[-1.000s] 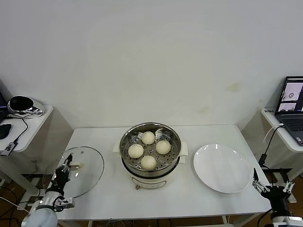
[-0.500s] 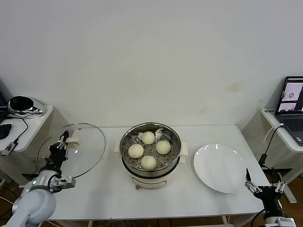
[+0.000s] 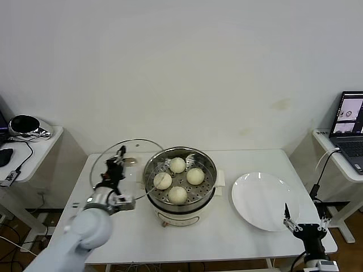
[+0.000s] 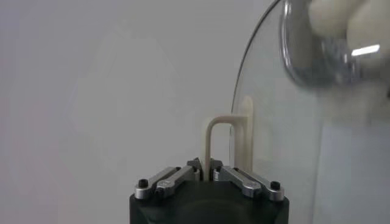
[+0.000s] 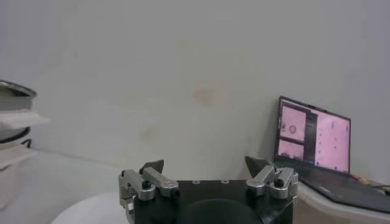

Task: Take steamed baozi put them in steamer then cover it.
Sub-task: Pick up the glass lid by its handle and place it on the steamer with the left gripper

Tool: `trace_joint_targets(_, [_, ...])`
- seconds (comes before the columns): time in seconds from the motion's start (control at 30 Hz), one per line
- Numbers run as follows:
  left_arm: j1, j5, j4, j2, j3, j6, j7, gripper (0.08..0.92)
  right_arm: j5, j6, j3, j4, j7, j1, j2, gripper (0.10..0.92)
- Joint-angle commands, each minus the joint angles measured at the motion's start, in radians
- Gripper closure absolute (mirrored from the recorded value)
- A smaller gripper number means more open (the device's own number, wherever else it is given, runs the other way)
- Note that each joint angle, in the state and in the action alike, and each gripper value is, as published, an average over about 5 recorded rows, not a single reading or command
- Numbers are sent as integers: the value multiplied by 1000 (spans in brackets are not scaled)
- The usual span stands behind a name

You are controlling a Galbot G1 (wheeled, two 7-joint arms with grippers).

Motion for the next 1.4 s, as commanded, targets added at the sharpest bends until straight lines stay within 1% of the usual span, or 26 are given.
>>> trace_joint_targets(0.03, [-238,199,105,-202,285,95,127,856,-46,9,-17,-15,3,3,15,203])
trace_joint_targets(0.23, [-242,242,174,-265,313,79,123,856,-46,12,-17,-18,3,4,12,203])
trace_joint_targets(0.47, [-235,270,221,-303,328,70,118,856,-44,16,-16,-24,3,5,9,203])
trace_joint_targets(0.67, [-232,277,238,-321,330,68,116,856,-45,18,-17,-29,3,6,8,203])
trace_joint_targets(1.4, [-181,307,252,-348,309,48,103,856,-49,25,-16,-34,1,-1,7,203])
